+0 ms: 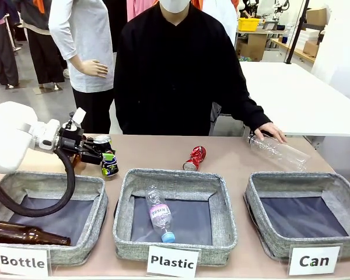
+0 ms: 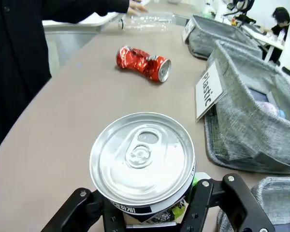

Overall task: Sort the can waste into the basket.
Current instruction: Pick up the can waste from the table and place it in the right Fabric basket.

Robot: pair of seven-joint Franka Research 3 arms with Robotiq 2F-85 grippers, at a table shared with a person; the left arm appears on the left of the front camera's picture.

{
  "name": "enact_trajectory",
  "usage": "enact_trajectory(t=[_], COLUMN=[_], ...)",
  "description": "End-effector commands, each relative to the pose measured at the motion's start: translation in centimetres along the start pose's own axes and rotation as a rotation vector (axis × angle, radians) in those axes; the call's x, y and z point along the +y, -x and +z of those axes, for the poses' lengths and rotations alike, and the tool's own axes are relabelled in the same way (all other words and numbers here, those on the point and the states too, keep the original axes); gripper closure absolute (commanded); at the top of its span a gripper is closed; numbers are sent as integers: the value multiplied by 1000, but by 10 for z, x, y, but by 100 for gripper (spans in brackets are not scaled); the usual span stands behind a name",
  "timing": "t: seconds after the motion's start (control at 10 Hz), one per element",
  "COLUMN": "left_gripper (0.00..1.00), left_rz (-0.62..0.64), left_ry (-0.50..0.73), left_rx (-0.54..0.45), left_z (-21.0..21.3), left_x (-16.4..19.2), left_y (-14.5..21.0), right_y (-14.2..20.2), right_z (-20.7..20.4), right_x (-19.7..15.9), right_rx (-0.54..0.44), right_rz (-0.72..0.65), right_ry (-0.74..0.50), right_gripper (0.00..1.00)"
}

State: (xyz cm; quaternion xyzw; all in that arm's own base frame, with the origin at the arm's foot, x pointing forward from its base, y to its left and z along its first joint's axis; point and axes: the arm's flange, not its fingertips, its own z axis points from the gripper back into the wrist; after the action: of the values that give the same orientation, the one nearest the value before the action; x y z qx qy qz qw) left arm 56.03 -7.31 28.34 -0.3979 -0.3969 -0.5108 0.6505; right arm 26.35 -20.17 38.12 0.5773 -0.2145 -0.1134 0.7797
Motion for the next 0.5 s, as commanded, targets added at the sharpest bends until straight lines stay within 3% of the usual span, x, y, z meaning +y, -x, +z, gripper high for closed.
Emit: enact_trajectory(t=[0.0, 0.2, 0.4], left_gripper=[100, 100, 100], left_rz=[-3, -37, -109], left_ry=[-9, -72, -24], left_rx=[-28, 31, 37], left_z=[44, 123, 186], left_x=[-17, -61, -119], left_y=[-32, -70, -84], right_y=[-2, -2, -2], right_z=[0, 0, 0], right_x=[1, 1, 1], right_rx=[-12, -12, -12], right_rz=[27, 27, 27], right_ry=[-20, -20, -20], right_gripper=[0, 0, 0])
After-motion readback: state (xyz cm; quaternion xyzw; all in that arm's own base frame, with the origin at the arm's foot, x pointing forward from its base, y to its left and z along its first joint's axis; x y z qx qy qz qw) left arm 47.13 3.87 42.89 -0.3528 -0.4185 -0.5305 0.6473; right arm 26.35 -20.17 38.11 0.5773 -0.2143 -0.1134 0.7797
